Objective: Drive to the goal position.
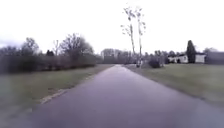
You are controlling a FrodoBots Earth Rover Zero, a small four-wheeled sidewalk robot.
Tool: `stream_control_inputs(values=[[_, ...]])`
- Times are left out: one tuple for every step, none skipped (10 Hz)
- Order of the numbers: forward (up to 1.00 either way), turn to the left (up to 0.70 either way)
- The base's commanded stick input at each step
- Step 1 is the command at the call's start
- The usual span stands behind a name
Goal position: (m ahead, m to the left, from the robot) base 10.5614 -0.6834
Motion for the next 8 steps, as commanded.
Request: stream_control_inputs(values=[[1.0, -0.01], [1.0, 0.0], [1.0, 0.0], [1.0, 0.0], [1.0, 0.0], [1.0, 0.0], [1.0, 0.0], [1.0, 0.0]])
